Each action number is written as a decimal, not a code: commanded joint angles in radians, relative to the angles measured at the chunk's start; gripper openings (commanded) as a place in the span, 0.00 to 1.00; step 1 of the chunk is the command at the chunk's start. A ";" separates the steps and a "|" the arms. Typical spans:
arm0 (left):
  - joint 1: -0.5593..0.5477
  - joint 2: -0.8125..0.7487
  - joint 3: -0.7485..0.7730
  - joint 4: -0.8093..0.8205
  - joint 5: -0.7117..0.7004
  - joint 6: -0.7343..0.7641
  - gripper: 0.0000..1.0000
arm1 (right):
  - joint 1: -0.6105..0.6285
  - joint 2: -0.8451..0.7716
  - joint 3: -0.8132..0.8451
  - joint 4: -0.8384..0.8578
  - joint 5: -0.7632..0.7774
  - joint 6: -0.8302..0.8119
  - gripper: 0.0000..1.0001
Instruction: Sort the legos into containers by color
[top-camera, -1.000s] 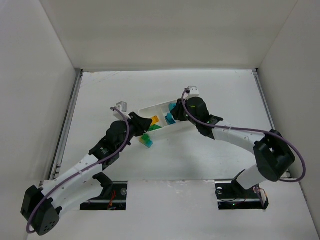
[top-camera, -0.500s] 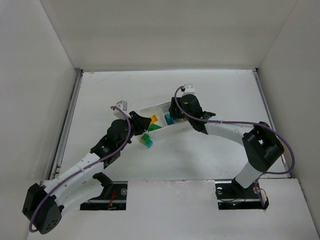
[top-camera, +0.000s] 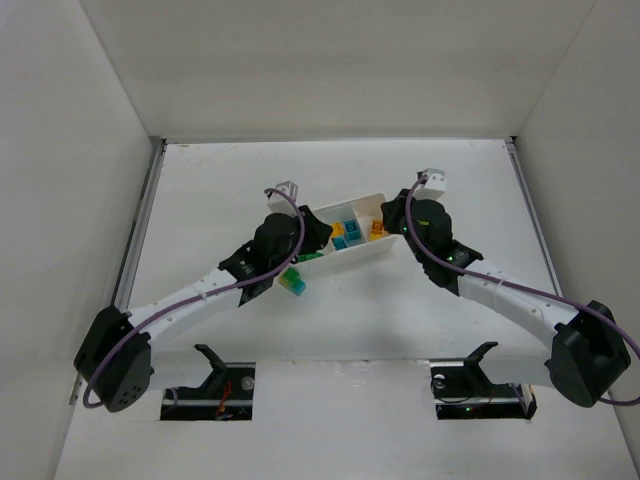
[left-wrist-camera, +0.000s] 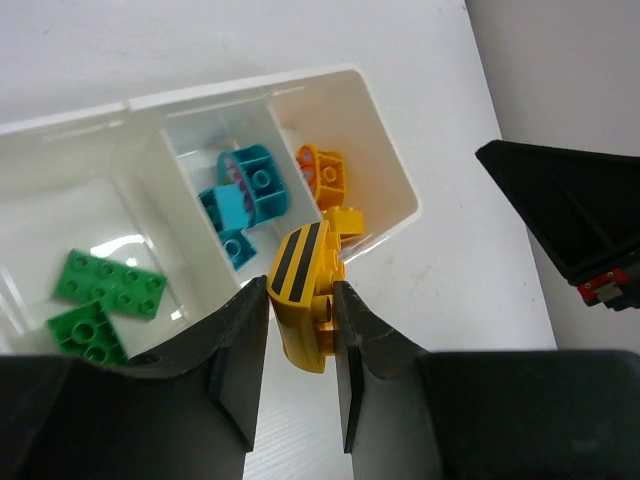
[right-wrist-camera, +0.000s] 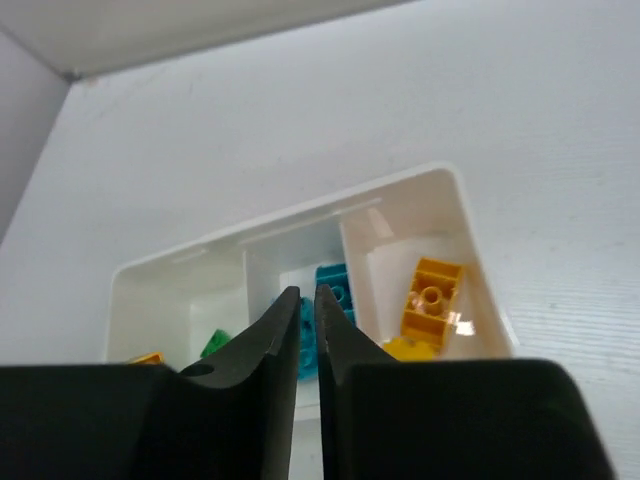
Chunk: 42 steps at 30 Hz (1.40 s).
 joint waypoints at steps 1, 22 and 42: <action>-0.035 0.097 0.135 0.073 -0.018 0.074 0.13 | -0.070 -0.052 -0.096 0.072 0.101 0.083 0.15; -0.126 0.689 0.678 -0.024 -0.159 0.278 0.18 | -0.188 -0.133 -0.227 0.160 0.053 0.219 0.31; -0.080 0.322 0.355 0.013 -0.152 0.203 0.19 | -0.027 -0.072 -0.126 0.170 -0.111 0.062 0.18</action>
